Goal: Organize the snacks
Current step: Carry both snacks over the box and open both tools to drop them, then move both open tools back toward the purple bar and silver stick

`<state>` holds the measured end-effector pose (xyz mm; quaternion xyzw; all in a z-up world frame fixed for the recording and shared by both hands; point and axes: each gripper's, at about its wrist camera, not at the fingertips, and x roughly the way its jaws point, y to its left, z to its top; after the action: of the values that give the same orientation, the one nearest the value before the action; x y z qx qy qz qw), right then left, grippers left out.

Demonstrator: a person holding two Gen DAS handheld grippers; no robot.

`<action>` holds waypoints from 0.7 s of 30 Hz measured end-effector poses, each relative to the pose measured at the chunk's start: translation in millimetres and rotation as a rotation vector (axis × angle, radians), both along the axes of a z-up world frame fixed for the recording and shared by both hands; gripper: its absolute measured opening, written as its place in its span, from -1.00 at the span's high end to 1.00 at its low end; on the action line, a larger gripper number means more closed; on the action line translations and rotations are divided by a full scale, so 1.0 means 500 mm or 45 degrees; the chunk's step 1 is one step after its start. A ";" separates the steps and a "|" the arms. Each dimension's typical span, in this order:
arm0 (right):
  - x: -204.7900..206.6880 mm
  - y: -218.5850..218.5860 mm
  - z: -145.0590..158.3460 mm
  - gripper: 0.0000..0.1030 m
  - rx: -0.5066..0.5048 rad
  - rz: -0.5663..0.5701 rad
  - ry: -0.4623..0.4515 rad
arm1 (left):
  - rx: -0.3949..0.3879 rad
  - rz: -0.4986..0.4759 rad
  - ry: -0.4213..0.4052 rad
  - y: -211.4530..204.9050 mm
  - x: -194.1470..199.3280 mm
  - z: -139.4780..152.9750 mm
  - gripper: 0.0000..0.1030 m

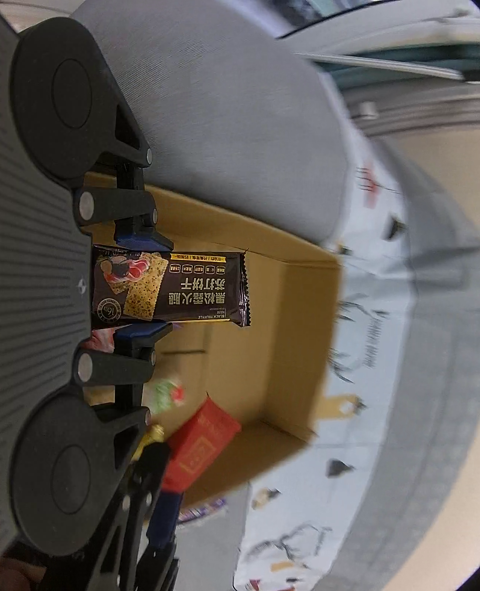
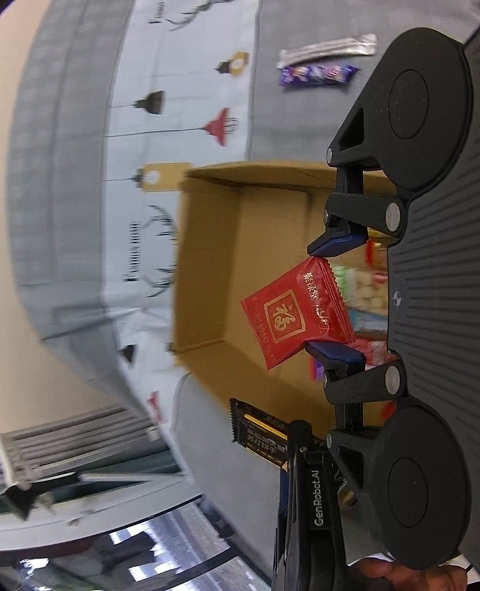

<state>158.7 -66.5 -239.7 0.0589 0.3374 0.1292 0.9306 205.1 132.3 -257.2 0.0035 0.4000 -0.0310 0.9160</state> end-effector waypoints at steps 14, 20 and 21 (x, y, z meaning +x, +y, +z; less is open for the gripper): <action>-0.018 -0.083 -0.003 -0.87 0.201 0.041 -0.017 | 0.036 -0.009 -0.202 -0.047 -0.060 0.050 -0.99; -0.063 -0.241 -0.011 -0.87 0.210 -0.171 -0.113 | 0.025 -0.194 -0.250 -0.175 -0.089 0.064 -1.00; -0.068 -0.266 -0.016 -0.87 0.214 -0.202 -0.115 | 0.007 -0.213 -0.242 -0.198 -0.088 0.059 -1.00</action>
<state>124.7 -199.7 -247.9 0.1574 0.2773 0.0858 0.9439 161.2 33.2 -227.7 0.0421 0.3099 -0.1057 0.9439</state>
